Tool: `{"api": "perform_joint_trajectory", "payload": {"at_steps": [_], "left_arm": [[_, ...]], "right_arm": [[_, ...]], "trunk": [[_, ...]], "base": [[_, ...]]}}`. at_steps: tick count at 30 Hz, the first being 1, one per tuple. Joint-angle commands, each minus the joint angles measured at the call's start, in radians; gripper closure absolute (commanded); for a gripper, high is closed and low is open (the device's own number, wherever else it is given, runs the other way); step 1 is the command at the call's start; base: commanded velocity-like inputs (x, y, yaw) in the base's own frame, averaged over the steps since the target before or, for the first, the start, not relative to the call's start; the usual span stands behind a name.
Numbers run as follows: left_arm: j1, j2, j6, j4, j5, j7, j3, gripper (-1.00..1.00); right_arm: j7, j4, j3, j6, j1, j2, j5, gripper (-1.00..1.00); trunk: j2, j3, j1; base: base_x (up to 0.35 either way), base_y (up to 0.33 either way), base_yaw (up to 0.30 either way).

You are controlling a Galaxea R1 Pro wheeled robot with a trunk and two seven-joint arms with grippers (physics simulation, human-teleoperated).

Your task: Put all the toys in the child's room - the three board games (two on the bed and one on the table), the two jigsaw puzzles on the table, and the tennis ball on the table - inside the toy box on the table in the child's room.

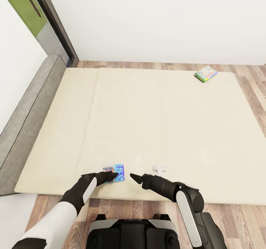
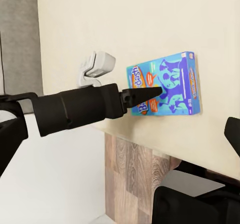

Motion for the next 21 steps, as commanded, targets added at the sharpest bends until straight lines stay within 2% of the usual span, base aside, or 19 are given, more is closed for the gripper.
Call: {"api": "perform_joint_trajectory", "payload": {"at_steps": [1,14,21], "left_arm": [[0.0,0.0,0.005,-0.001,0.007,0.001,-0.002,-1.0],[0.0,0.0,0.0,0.002,0.007,-0.001,-0.002,-1.0],[0.0,-0.001,-0.051,0.002,0.009,-0.002,-0.006,-1.0]], "right_arm": [[0.004,-0.001,-0.001,0.005,0.0,0.001,0.003,-1.0],[0.004,-0.001,0.0,0.004,0.0,0.001,0.003,-1.0],[0.004,-0.001,0.0,0.004,0.0,0.001,0.003,-1.0]], "trunk": [[-0.001,-0.001,0.0],[-0.001,-0.001,0.0],[-0.001,-0.001,0.0]], "base": [[0.0,0.0,0.0],[0.0,0.0,0.0],[0.0,0.0,0.0]]}}
